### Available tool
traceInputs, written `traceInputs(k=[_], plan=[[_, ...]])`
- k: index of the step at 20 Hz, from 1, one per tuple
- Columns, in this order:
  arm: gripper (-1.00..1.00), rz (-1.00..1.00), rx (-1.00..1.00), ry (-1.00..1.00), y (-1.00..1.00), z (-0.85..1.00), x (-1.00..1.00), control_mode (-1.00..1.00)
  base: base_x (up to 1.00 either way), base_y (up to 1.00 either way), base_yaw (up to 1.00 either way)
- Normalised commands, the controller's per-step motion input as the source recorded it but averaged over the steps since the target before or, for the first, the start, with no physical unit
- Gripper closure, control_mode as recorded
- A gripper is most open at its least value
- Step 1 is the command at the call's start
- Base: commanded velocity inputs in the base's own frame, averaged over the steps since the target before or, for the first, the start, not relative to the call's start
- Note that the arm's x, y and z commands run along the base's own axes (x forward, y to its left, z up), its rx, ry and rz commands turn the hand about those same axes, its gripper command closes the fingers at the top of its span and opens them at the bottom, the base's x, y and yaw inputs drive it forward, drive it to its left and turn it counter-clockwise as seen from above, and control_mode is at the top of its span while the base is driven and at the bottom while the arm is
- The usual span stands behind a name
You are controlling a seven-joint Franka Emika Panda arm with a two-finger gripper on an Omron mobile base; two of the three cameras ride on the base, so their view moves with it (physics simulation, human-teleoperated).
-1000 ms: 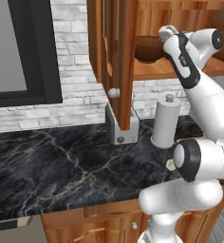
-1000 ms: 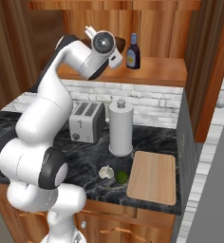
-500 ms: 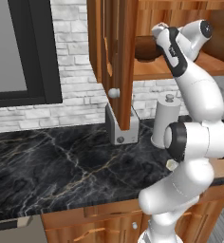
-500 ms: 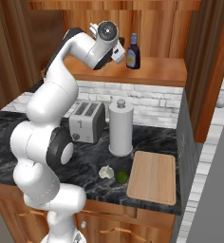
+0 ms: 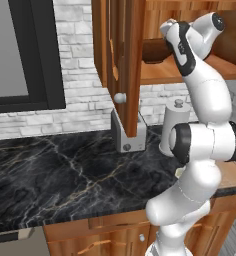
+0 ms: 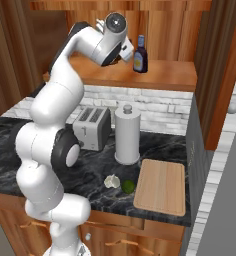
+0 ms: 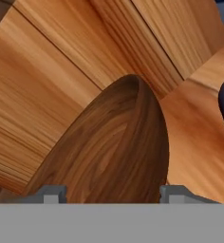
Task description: Open the cabinet. Place the bowl and condiment on the counter. Then place the lime and garlic on the cutting board.
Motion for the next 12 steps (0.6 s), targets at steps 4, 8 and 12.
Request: traceInputs(k=[4, 8, 12], plan=[[1.00, 0.00, 0.00, -0.03, -0.02, 0.12, -0.06, -1.00, 0.00, 0.00, 0.00], [1.00, 0.05, 0.01, -0.10, -0.14, 0.27, -0.47, -1.00, 0.00, 0.00, 0.00], [1.00, 0.08, 0.00, -0.09, -0.06, 0.22, -0.72, -1.00, 0.00, 0.00, 0.00]])
